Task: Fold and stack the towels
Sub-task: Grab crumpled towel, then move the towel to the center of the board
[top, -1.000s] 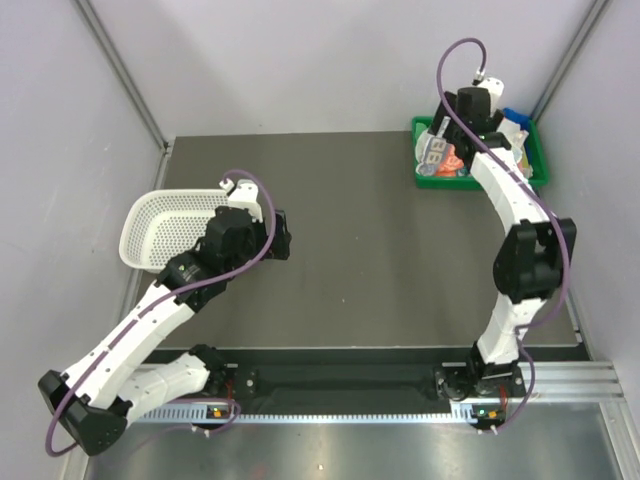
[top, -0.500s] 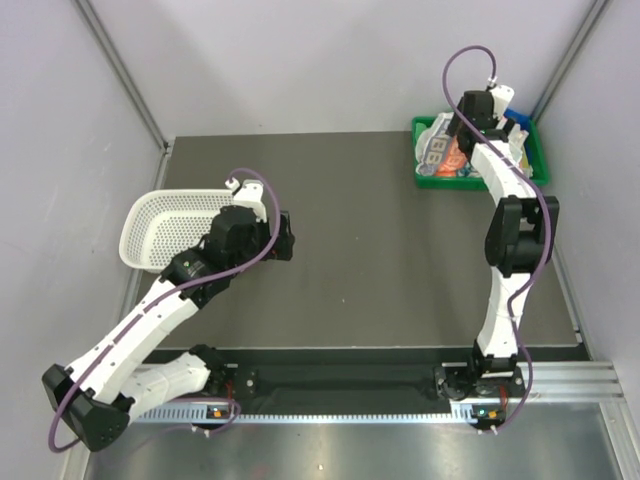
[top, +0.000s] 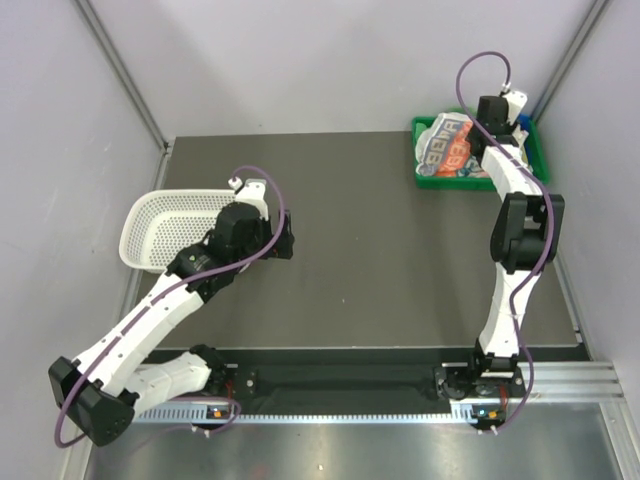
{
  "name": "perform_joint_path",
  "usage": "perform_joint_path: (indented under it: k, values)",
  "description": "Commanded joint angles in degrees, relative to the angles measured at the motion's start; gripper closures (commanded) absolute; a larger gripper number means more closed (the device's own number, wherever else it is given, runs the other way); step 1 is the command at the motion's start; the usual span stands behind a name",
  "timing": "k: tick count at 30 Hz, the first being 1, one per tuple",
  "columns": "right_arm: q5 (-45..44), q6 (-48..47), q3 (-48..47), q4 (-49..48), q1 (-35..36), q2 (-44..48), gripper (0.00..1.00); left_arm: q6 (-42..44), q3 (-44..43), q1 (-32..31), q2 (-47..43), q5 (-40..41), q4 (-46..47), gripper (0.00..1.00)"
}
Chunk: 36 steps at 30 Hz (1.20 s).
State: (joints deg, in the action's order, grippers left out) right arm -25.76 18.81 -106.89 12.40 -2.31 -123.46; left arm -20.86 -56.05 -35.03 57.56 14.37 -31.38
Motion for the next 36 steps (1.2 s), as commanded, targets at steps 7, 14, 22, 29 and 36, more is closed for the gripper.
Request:
perform_joint_path:
  k: [7,14,22,29,36]
  values:
    - [4.66,-0.53,-0.42,-2.39,-0.86,0.41,0.89,0.12,-2.13,0.66,0.54,-0.83,1.32,0.01]
    - [8.00,1.49,3.70,-3.43,-0.77,7.08,1.00,-0.23,-1.96,0.75,0.80,-3.29,1.76,0.01]
    - [9.41,3.69,18.02,-6.25,0.46,22.54,1.00,-0.93,-2.04,0.84,3.34,-4.87,2.28,0.01]
    - [9.58,3.17,28.47,-3.36,9.59,35.20,1.00,-5.32,-1.43,0.93,4.23,-8.31,4.92,0.01]
    - [8.80,4.83,38.58,2.10,24.09,46.88,1.00,-14.46,-0.47,0.57,6.15,-11.21,10.10,0.01]
